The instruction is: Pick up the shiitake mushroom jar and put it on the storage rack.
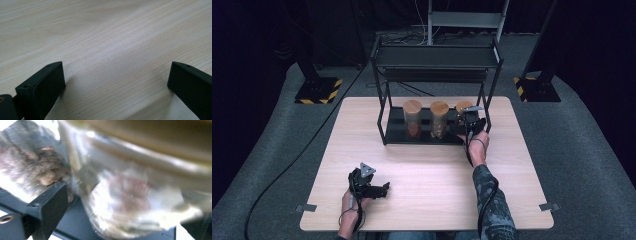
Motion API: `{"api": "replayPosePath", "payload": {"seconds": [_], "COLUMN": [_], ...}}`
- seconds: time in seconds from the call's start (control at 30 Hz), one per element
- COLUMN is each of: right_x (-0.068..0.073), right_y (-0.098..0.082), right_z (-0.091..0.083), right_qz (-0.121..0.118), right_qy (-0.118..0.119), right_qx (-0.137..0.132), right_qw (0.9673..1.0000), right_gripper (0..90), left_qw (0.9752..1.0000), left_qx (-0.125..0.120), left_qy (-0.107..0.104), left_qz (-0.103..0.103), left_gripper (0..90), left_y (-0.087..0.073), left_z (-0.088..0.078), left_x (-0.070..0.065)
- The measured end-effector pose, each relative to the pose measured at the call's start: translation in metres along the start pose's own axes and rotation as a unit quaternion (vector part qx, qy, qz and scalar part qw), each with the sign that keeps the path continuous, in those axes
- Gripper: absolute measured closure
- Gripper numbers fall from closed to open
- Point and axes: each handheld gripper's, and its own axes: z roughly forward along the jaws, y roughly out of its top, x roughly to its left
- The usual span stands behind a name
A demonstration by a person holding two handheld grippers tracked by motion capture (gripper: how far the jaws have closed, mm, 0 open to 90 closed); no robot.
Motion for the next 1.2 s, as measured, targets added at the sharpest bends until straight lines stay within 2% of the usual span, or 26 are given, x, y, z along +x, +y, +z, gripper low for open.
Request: {"api": "replayPosePath", "payload": {"seconds": [0.07, 0.17, 0.3, 0.57, 0.7, 0.9, 1.2], "right_x": [0.0, 0.003, 0.007, 0.016, 0.022, 0.028, 0.022], "right_y": [0.0, -0.002, -0.006, -0.012, -0.019, -0.042, -0.089], "right_z": [-0.003, -0.008, -0.013, -0.029, -0.039, -0.054, -0.067], "right_qz": [0.002, 0.003, -0.01, -0.026, -0.041, -0.06, -0.057], "right_qy": [0.011, 0.014, 0.02, 0.036, 0.045, 0.058, 0.069], "right_qx": [0.009, 0.024, 0.04, 0.047, 0.051, 0.051, 0.055], "right_qw": [0.9999, 0.9996, 0.999, 0.9979, 0.9969, 0.9952, 0.9945], "right_gripper": [2.6, 1.6, 0.7, 0.1, 0.0, 0.1, 0.0], "left_qw": [1.0, 1.0, 1.0, 1.0, 1.0, 1.0, 1.0], "left_qx": [0.0, 0.0, 0.0, -0.001, -0.001, 0.0, -0.001], "left_qy": [0.0, 0.0, 0.0, 0.0, -0.001, 0.0, -0.001], "left_qz": [0.0, 0.0, 0.0, -0.002, -0.002, 0.0, -0.002], "left_gripper": [0.6, 0.6, 0.6, 0.6, 0.6, 0.7, 0.6], "left_y": [0.0, 0.0, 0.0, 0.0, 0.0, 0.0, 0.0], "left_z": [0.0, 0.0, 0.0, 0.0, 0.0, 0.0, 0.0], "left_x": [0.0, 0.0, 0.0, 0.0, 0.0, 0.0, 0.0]}}
